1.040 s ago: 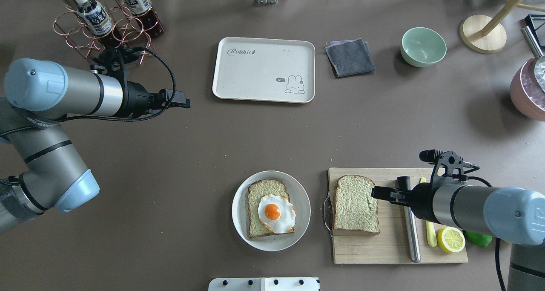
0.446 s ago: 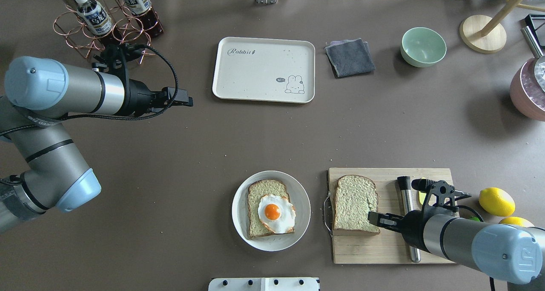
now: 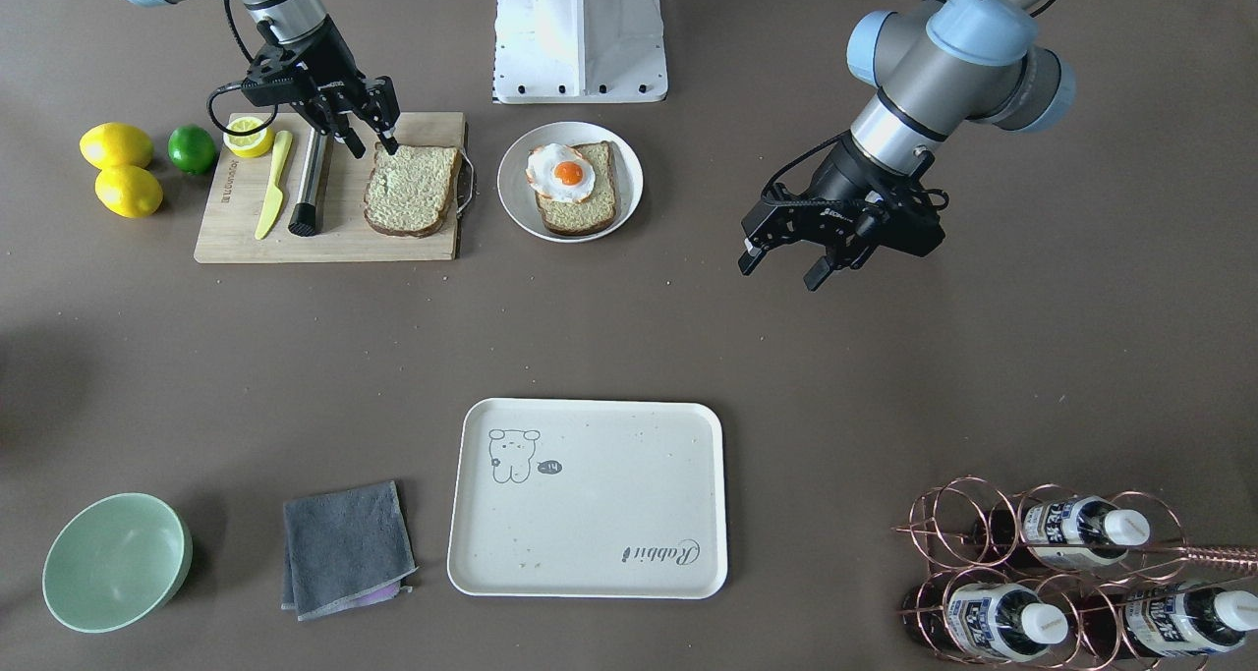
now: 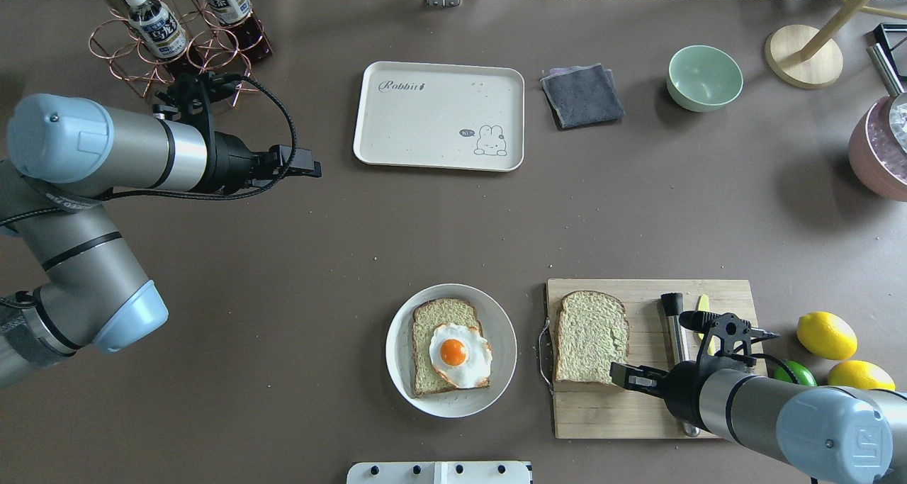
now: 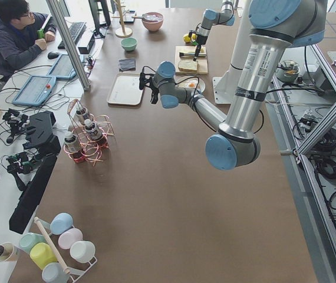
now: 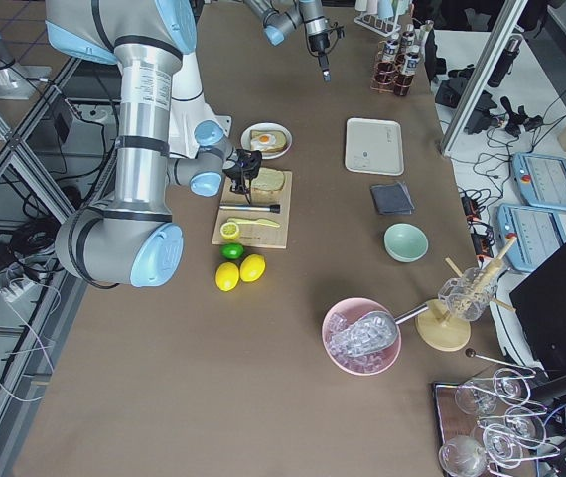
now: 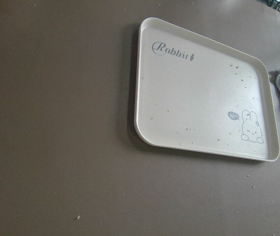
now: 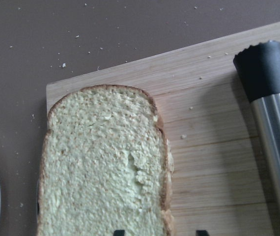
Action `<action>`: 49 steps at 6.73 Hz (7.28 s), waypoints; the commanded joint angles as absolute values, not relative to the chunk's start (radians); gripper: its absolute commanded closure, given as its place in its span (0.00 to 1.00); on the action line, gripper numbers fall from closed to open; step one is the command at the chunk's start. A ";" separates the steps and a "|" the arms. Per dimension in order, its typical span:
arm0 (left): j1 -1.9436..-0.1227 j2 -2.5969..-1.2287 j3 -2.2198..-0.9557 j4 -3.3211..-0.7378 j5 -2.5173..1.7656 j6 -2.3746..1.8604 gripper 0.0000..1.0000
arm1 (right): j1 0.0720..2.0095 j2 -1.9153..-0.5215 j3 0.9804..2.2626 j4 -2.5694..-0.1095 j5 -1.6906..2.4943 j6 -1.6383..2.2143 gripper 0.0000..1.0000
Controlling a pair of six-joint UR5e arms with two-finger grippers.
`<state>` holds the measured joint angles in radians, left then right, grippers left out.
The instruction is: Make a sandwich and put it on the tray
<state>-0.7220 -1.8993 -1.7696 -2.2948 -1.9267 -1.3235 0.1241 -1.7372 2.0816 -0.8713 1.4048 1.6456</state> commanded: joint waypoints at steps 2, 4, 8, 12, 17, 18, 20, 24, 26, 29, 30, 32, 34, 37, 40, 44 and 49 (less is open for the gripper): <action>-0.721 -1.896 -1.778 -2.295 -1.927 -1.321 0.02 | 0.100 -1.729 2.071 -0.871 1.378 1.643 0.43; -0.721 -1.894 -1.778 -2.295 -1.927 -1.321 0.02 | 0.091 -1.729 2.071 -0.871 1.362 1.641 0.71; -0.721 -1.891 -1.778 -2.295 -1.927 -1.321 0.02 | 0.089 -1.733 2.085 -0.871 1.347 1.632 1.00; -0.721 -1.890 -1.778 -2.295 -1.928 -1.319 0.02 | 0.199 -1.740 2.217 -0.881 1.466 1.557 1.00; -0.719 -1.891 -1.781 -2.296 -1.934 -1.321 0.02 | 0.115 -1.368 2.127 -1.110 1.442 1.465 1.00; -0.719 -1.893 -1.778 -2.296 -1.934 -1.321 0.02 | 0.089 -1.295 2.094 -1.156 1.409 1.465 1.00; -0.719 -1.891 -1.775 -2.296 -1.936 -1.321 0.02 | 0.084 -1.235 2.019 -1.154 1.388 1.462 1.00; -0.712 -1.896 -1.776 -2.296 -1.933 -1.324 0.02 | 0.087 -1.249 1.997 -1.147 1.371 1.430 1.00; -0.700 -1.898 -1.776 -2.296 -1.930 -1.325 0.02 | 0.084 -1.261 1.997 -1.147 1.368 1.430 1.00; -0.699 -1.896 -1.776 -2.296 -1.930 -1.325 0.02 | 0.083 -1.264 1.997 -1.146 1.367 1.430 0.01; -0.699 -1.898 -1.776 -2.296 -1.931 -1.325 0.02 | 0.115 -1.264 2.005 -1.149 1.383 1.430 0.00; -0.678 -1.898 -1.778 -2.296 -1.930 -1.330 0.02 | 0.329 -1.278 2.016 -1.172 1.582 1.428 0.00; -0.625 -1.893 -1.781 -2.296 -1.893 -1.364 0.02 | 0.600 -1.279 2.022 -1.298 1.846 1.261 0.00; -0.499 -1.887 -1.782 -2.295 -1.797 -1.427 0.03 | 0.954 -1.273 1.997 -1.568 2.104 0.789 0.00; -0.373 -1.888 -1.781 -2.295 -1.703 -1.494 0.11 | 1.268 -1.414 1.959 -1.629 2.298 0.368 0.00; -0.260 -1.901 -1.778 -2.295 -1.631 -1.493 0.27 | 1.361 -1.459 1.922 -1.661 2.330 0.210 0.00; -0.227 -1.927 -1.764 -2.295 -1.632 -1.489 0.73 | 1.365 -1.457 1.911 -1.658 2.335 0.212 0.00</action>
<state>-0.2280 -1.9173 -1.7676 -2.2949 -1.6317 -1.4897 1.3652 -1.4573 1.9121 -1.6583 2.3345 0.2116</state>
